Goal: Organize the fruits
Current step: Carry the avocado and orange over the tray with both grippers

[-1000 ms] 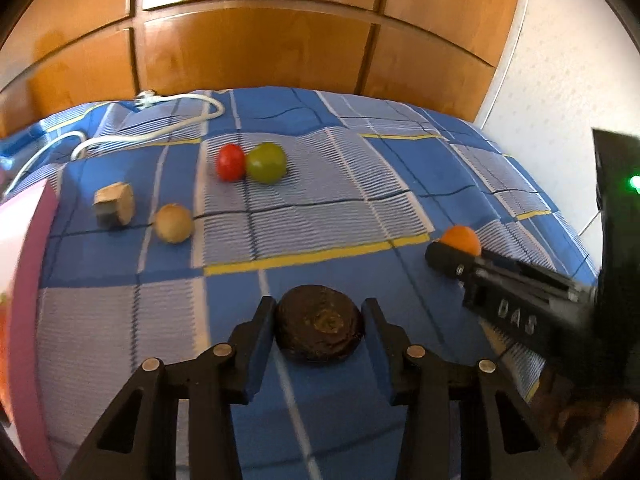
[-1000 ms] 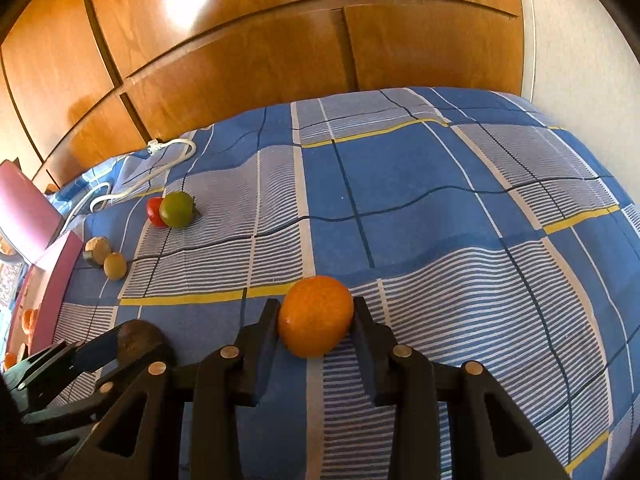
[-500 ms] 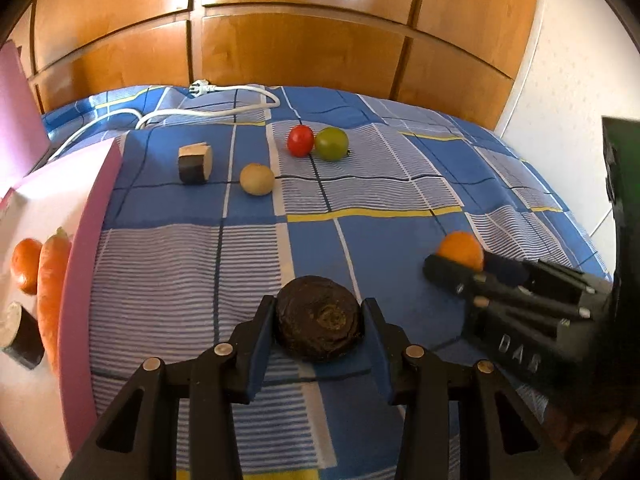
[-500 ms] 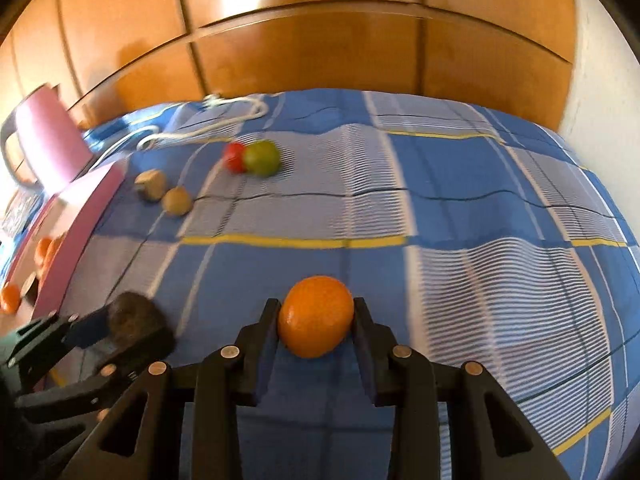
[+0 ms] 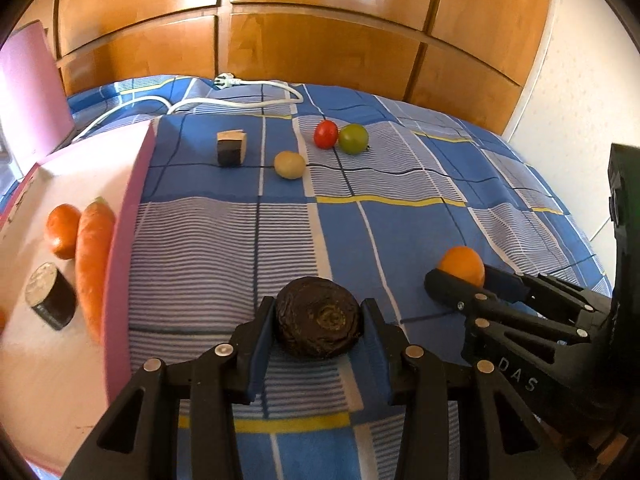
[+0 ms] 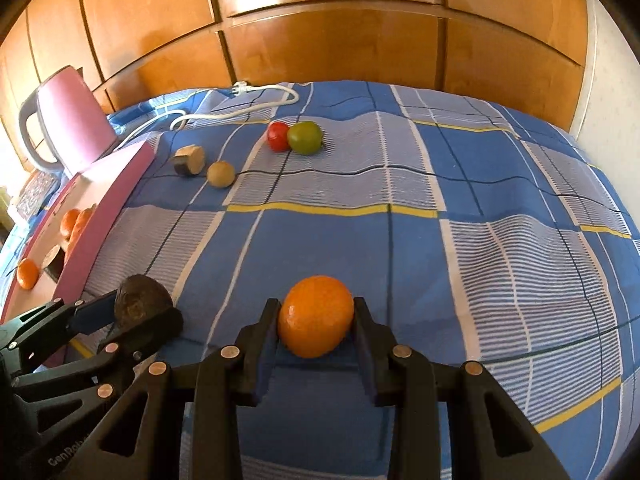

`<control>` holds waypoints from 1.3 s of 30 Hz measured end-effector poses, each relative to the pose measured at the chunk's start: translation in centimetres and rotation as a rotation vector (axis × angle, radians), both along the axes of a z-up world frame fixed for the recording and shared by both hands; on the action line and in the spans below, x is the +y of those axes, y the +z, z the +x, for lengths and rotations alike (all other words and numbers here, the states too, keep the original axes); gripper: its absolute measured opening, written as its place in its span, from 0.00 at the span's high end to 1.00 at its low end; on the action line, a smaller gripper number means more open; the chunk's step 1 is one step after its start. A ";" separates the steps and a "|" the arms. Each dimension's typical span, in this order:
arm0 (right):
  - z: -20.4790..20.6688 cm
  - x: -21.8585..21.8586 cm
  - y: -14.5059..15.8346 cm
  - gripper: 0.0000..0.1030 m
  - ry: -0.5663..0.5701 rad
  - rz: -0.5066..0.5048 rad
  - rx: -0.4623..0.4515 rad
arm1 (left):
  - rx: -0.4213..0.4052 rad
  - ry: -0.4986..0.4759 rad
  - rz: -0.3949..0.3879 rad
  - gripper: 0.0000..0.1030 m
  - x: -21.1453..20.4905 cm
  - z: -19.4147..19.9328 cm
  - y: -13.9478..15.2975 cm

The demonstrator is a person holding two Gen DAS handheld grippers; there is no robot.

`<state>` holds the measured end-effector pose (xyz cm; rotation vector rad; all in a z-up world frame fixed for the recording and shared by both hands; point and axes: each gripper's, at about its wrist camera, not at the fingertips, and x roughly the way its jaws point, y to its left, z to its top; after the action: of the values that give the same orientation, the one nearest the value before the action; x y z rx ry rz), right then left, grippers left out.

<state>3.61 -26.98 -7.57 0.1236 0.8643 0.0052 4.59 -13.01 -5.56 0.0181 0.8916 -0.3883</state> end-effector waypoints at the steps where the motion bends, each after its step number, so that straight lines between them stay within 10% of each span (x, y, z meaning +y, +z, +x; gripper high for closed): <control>1: -0.1 0.2 0.0 0.65 0.004 0.001 0.001 | -0.001 0.005 -0.002 0.59 0.3 -0.1 0.1; 39: 0.1 7.6 4.4 0.66 0.185 0.112 -0.011 | -0.131 0.201 -0.114 0.59 11.0 -2.1 6.7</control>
<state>3.72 -19.42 -3.19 0.1482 0.8626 0.2273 2.47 -2.00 1.19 -0.1486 0.7335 -0.2470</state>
